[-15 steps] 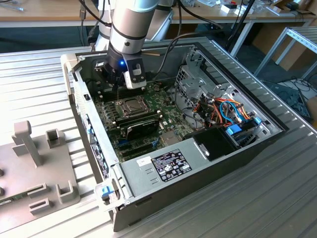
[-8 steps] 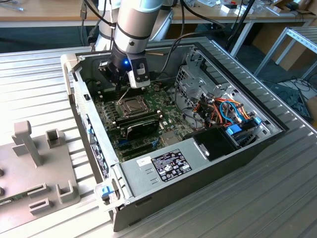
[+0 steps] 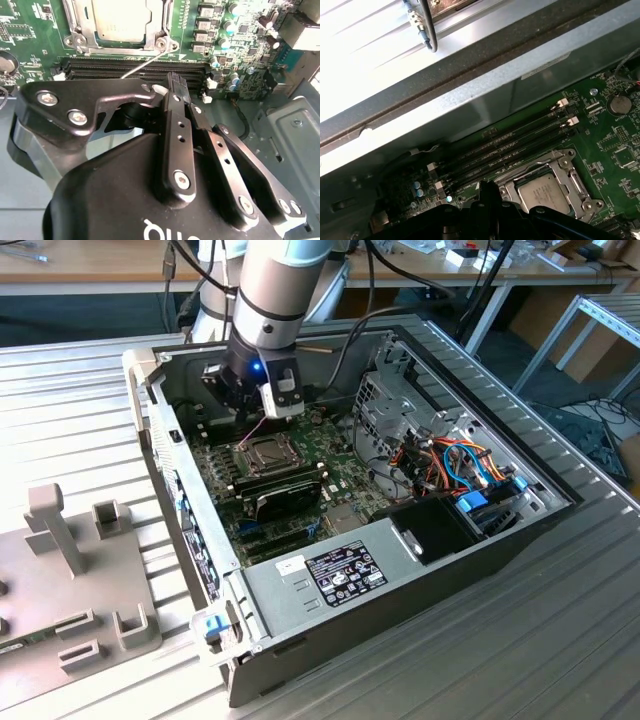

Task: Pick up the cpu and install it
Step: 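Install the first cpu locking lever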

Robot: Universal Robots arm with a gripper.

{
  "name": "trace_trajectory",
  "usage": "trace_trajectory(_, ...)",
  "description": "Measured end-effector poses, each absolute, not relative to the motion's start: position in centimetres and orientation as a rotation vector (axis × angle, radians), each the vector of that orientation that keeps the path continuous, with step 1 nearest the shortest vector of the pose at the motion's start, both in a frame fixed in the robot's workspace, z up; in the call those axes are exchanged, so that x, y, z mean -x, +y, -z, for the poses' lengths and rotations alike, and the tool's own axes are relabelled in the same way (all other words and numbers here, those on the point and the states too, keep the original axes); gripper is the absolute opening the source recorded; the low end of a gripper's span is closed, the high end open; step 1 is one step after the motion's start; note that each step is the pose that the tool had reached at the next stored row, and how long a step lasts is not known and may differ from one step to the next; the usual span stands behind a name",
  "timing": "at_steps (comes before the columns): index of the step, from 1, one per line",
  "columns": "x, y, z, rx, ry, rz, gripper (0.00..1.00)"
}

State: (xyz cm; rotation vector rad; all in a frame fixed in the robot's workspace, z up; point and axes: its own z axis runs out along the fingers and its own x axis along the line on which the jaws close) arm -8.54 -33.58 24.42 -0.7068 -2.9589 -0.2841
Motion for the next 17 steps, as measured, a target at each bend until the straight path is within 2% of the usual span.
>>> trace_trajectory(5,8.5,-34.0,-24.1,0.711,-2.957,0.288,0.11)
trace_trajectory(9,8.5,-34.5,-23.9,0.707,-2.945,0.337,0.11)
trace_trajectory(17,8.2,-34.6,-23.3,0.751,-2.937,0.339,0.11)
